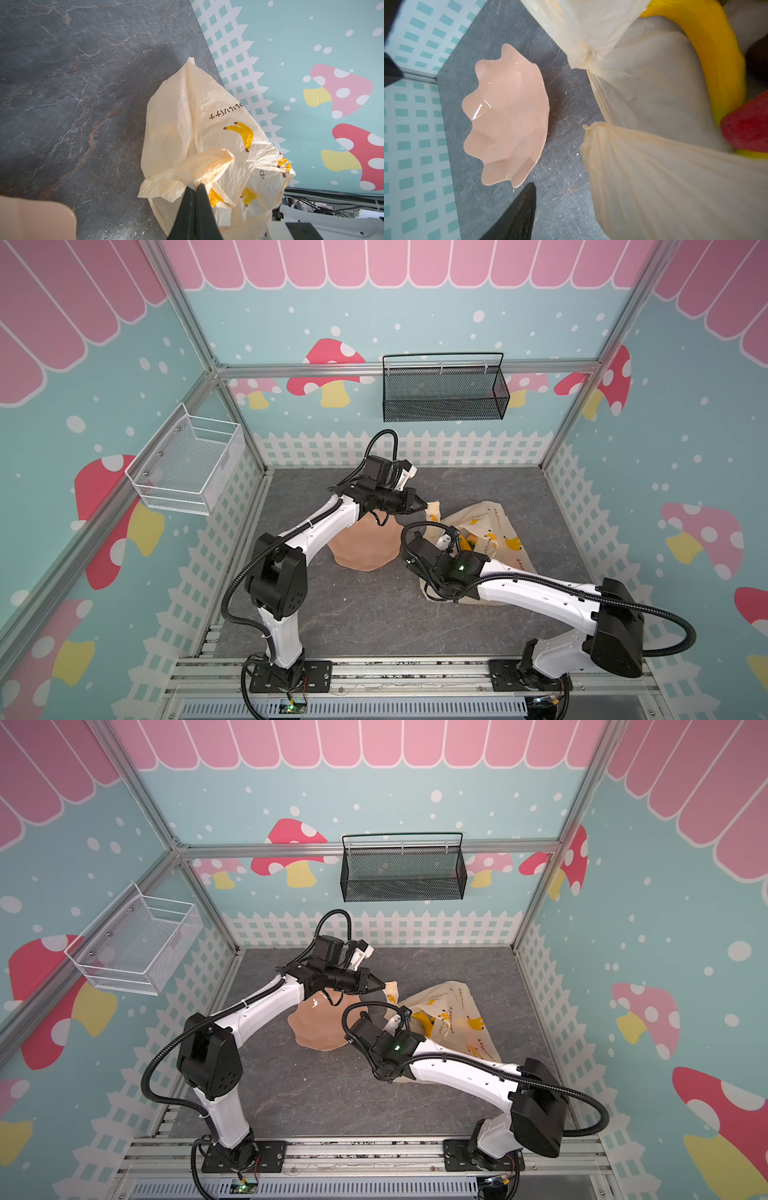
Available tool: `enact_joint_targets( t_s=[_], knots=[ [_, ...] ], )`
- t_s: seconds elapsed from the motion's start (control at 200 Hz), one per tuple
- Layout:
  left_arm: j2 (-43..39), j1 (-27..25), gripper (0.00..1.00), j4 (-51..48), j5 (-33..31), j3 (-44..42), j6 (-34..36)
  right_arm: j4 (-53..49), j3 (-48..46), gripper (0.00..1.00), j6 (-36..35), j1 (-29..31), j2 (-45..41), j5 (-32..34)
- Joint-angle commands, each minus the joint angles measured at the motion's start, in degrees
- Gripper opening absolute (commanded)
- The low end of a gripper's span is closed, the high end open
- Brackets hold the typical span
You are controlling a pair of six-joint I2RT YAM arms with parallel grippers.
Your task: Place the fruits into the plastic bag
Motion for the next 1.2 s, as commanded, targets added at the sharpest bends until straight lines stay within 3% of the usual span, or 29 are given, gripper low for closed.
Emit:
enact_joint_targets(
  t_s=[0.0,0.235,0.445,0.54,0.66,0.77,1.001,1.196],
  knots=[
    [-1.66,0.68,0.0,0.37,0.97,-0.07,1.17,0.56,-0.67,0.58,-0.28,-0.39,1.71,-1.07],
    [-1.53,1.01,0.0,0.34,0.8,-0.32,1.22,-3.46,-2.5,0.56,4.01,-0.32,2.1,-0.05],
    [-1.62,1.0,0.0,0.51,0.49,-0.65,1.04,-3.63,-2.65,0.47,2.92,-1.07,4.78,1.78],
    [-1.79,0.96,0.0,0.77,0.53,-0.93,0.8,-3.41,-3.58,0.39,2.77,-1.54,5.78,1.67],
    [-2.01,0.97,0.0,1.13,0.57,-1.33,0.59,2.72,-6.42,0.38,-0.45,-2.45,5.4,0.65],
    [-2.19,0.96,0.0,1.14,0.49,-1.57,0.6,6.36,-7.63,0.3,-2.64,-2.87,5.42,-0.54],
    [-2.47,1.1,0.0,1.31,0.36,-1.83,0.5,20.42,-12.54,0.03,-10.13,-2.92,0.96,-4.77],
    [-2.37,1.22,0.0,1.5,0.31,-1.73,0.38,22.5,-15.72,0.0,-12.12,-2.87,-3.72,-7.49]
  ],
)
